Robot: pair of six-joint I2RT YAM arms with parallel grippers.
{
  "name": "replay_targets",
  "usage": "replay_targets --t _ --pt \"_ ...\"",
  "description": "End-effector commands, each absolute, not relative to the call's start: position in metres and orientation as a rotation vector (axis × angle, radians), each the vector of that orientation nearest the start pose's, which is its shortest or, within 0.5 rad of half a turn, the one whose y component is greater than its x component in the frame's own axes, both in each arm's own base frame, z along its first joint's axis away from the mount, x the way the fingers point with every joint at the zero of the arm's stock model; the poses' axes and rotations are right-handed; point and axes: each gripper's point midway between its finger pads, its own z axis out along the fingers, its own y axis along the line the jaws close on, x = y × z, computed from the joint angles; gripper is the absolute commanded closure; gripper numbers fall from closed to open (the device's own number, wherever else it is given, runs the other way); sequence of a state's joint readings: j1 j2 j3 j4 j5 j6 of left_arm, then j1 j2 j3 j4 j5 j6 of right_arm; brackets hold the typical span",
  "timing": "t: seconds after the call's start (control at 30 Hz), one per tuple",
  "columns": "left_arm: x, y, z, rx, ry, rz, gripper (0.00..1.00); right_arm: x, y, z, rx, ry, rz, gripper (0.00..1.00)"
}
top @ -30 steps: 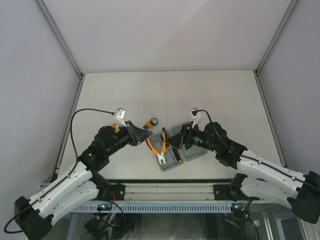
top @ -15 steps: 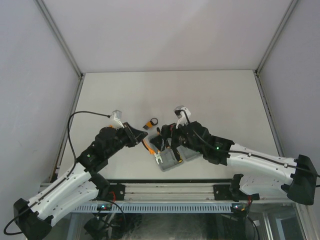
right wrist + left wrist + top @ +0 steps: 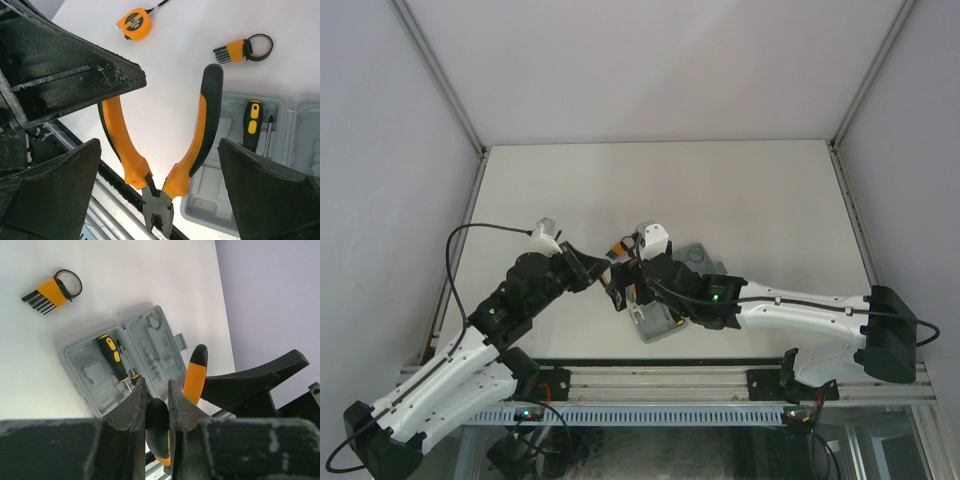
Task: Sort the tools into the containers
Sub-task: Pick up the pliers at the center of the board.
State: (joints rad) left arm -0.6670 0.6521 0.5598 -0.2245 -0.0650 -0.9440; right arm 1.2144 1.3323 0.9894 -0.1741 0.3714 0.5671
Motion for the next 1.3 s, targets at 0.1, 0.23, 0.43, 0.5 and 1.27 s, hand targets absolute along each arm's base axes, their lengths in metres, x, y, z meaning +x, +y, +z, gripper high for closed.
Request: replay_targets --t 0.1,0.23,0.43,0.5,1.27 --pt "0.219 -0.202 0.269 -0.352 1.839 -1.135 1.00 0.176 0.386 0.213 -0.539 1.987 0.754 0.01" --pt "0.220 -0.201 0.268 -0.362 1.843 -1.128 1.00 0.172 0.394 0.212 -0.572 1.972 0.774 0.04" --pt "0.221 -0.197 0.265 -0.386 1.858 -1.105 1.00 0.180 0.386 0.200 -0.519 2.005 0.676 0.15" --pt "0.221 -0.197 0.263 -0.392 1.869 -1.095 1.00 0.181 0.385 0.197 -0.514 2.009 0.654 0.19" --pt "0.220 -0.191 0.250 -0.459 1.900 -1.076 1.00 0.177 0.406 0.177 -0.627 2.032 0.546 0.58"
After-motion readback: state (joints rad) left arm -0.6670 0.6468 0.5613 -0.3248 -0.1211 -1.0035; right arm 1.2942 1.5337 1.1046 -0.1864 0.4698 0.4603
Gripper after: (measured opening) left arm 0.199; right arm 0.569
